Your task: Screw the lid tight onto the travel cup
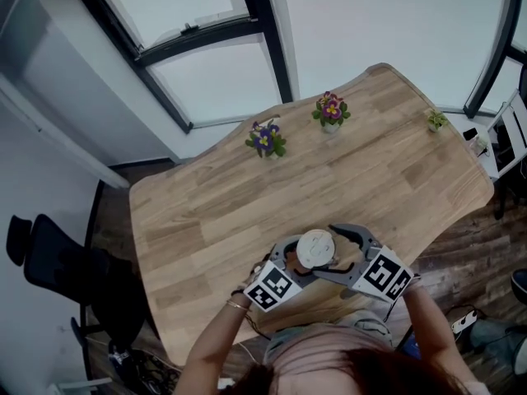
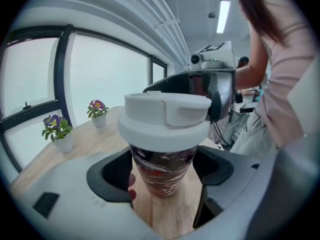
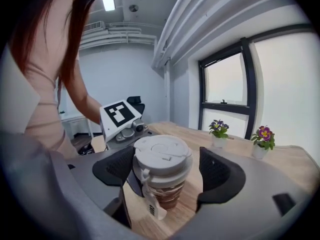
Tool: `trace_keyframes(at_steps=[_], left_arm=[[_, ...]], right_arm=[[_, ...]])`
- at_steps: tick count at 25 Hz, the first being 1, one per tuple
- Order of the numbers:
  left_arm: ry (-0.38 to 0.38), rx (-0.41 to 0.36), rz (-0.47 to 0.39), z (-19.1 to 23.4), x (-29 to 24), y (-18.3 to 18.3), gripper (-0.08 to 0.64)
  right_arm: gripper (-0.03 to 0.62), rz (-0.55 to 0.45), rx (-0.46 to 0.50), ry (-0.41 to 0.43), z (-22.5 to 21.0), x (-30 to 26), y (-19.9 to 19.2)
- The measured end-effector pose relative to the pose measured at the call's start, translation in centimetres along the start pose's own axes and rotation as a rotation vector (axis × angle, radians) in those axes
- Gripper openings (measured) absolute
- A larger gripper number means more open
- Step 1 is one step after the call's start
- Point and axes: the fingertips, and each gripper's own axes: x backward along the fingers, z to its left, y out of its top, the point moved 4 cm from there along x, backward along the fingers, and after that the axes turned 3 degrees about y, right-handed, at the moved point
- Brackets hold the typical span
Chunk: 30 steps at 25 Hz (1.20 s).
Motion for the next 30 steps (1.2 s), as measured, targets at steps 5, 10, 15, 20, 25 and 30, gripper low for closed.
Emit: trace_keyframes(at_steps=[5, 10, 15, 20, 25, 30], left_arm=[[-0.038, -0.021, 0.015, 0.3, 0.4, -0.3, 0.370], [-0.001, 0.006, -0.007, 0.7, 0.3, -0.3, 0.370], [0.079, 0.072, -0.045, 0.8, -0.1, -0.2, 0.370], [0.087, 0.079, -0.054, 0.8, -0.1, -0.4, 0.370], [-0.059, -0.013, -0.017, 0.9, 0.3, -0.5, 0.370], [-0.147, -0.080, 0.015, 1.0, 0.4, -0.6, 0.370]], right_arm=[[0.370, 0.000, -0.006, 0.049, 0.1, -0.8, 0.1], [0.369, -0.025, -0.043, -0.069, 0.1, -0.9, 0.1], [0.370, -0.048, -0.101, -0.233, 0.1, -0.9, -0.1], [0.369, -0.032, -0.161, -0.301, 0.4, -1.0, -0.8], [0.370, 0.075, -0.113, -0.177, 1.0, -0.8, -1.3], [0.370, 0.090, -0.103, -0.099, 0.5, -0.7, -0.8]])
